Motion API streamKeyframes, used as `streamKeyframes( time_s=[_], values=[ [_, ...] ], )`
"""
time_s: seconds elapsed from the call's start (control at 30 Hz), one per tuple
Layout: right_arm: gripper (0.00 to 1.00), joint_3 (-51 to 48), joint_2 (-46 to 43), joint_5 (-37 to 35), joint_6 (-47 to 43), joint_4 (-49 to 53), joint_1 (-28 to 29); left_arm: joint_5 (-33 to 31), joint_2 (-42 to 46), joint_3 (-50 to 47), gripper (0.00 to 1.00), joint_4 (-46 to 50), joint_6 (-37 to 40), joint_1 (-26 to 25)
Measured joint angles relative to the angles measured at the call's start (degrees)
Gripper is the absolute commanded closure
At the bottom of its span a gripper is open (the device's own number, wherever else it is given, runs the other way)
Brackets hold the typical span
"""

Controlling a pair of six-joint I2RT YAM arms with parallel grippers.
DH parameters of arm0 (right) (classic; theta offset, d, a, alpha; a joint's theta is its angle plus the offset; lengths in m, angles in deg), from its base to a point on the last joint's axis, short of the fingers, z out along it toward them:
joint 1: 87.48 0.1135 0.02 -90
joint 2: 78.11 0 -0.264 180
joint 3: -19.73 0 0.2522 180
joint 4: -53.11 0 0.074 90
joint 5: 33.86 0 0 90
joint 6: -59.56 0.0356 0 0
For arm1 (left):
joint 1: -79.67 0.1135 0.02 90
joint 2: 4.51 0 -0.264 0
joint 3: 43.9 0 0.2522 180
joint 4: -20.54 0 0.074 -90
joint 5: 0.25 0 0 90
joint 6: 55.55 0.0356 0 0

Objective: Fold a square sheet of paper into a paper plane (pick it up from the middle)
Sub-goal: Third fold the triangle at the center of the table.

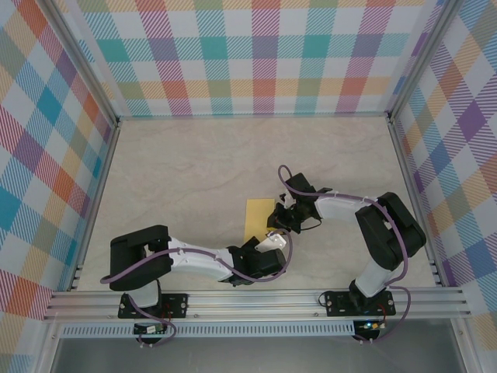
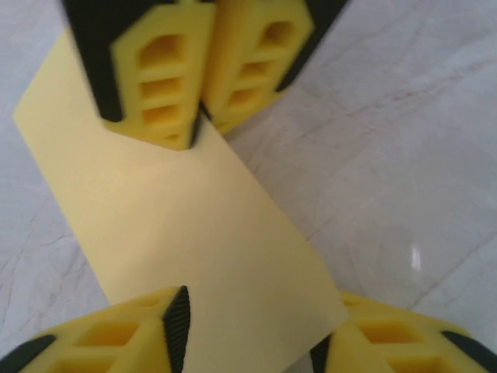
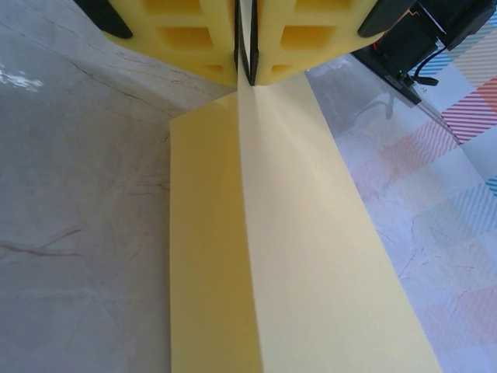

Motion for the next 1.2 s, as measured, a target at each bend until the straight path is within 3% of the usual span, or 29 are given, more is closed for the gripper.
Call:
streamKeyframes(
  time_s=[0.2, 0.4, 0.6, 0.7, 0.83, 1.03, 1.2],
  values=[
    [0.86, 0.09, 0.0, -0.04, -0.72, 0.44, 0.0, -1.44, 0.09, -0.13, 1.0, -0.2, 0.02, 0.0],
    [0.81, 0.2, 0.0, -0.09, -1.05, 1.16, 0.0, -0.07, 2.4, -1.44, 1.0, -0.83, 0.11, 0.31],
    [0.51, 0.11, -1.81, -2.82, -1.62, 3.48, -0.44, 9.77, 6.75, -1.9, 1.0, -1.53, 0.11, 5.25],
    [0.44, 0.09, -5.97, -5.79, -2.29, 5.79, -1.38, 17.16, 8.31, -2.08, 1.0, -1.99, -0.13, 8.72],
    [0.49, 0.09, -11.06, -9.49, -2.97, 8.22, -2.6, 26.38, 8.74, -2.89, 1.0, -3.37, -1.25, 13.14],
    [0.79, 0.11, -11.08, -8.74, -4.72, 7.39, -2.95, 37.7, 8.74, -5.4, 1.0, -5.38, -3.06, 18.43],
    [0.83, 2.19, -6.38, -6.6, -5.9, 6.38, -2.95, 44.02, 8.74, -6.93, 1.0, -7.06, -4.5, 21.53]
  ],
)
